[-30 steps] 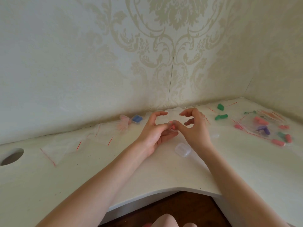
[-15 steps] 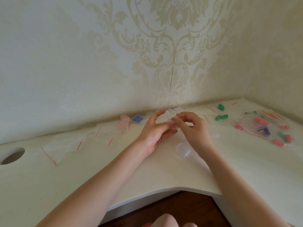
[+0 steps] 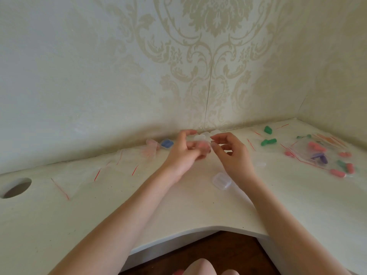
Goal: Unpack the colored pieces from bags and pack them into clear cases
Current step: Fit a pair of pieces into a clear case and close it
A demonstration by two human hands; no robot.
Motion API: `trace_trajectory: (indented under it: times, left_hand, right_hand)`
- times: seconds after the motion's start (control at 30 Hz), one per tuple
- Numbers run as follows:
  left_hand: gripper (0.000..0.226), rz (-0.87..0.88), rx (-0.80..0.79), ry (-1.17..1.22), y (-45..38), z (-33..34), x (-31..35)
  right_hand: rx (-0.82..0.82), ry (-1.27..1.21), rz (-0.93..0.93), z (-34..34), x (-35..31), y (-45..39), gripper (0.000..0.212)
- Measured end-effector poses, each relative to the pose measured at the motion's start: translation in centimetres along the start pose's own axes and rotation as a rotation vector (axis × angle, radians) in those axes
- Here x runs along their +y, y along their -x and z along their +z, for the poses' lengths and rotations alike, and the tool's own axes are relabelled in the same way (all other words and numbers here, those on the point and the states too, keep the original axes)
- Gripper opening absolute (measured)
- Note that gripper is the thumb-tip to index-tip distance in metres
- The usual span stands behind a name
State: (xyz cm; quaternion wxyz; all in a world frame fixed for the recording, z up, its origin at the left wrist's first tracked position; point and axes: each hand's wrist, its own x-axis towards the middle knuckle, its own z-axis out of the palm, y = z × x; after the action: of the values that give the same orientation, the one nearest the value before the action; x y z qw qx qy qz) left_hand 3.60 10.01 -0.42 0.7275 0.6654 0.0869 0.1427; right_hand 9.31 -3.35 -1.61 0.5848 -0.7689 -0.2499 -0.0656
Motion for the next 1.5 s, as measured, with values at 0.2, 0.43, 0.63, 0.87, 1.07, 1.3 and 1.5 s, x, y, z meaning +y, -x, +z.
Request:
trace_trajectory:
  times: [0.2, 0.43, 0.63, 0.87, 1.07, 1.3, 1.5]
  left_hand:
    - [0.013, 0.227, 0.407, -0.364, -1.7, -6.6, 2.3]
    - [0.011, 0.202, 0.569, -0.633, -1.5, -8.0, 1.0]
    - [0.004, 0.162, 0.637, -0.894, -1.2, -8.6, 0.6]
    - [0.057, -0.055, 0.414, -0.884, -1.0, -10.0, 1.7]
    - [0.079, -0.382, -0.023, -1.188, 0.5, -13.2, 3.9]
    - [0.027, -0.219, 0.277, -1.131, 0.7, -14.8, 3.5]
    - [0.034, 0.028, 0.549, -1.123, 3.8, -16.4, 3.5]
  right_hand:
    - [0.125, 0.007, 0.026, -0.4, 0.0, 0.0, 0.012]
    - [0.13, -0.009, 0.036, -0.5, 0.1, -0.1, 0.012]
    - [0.117, 0.033, 0.023, -0.3, 0.1, -0.1, 0.013]
    - [0.121, 0.058, 0.007, -0.5, 0.4, -0.2, 0.015]
    - [0.115, 0.072, 0.011, -0.2, 0.7, -0.4, 0.014]
    - [0.097, 0.07, 0.012, -0.1, 0.7, -0.4, 0.014]
    - [0.08, 0.095, 0.016, -0.1, 0.9, -0.3, 0.015]
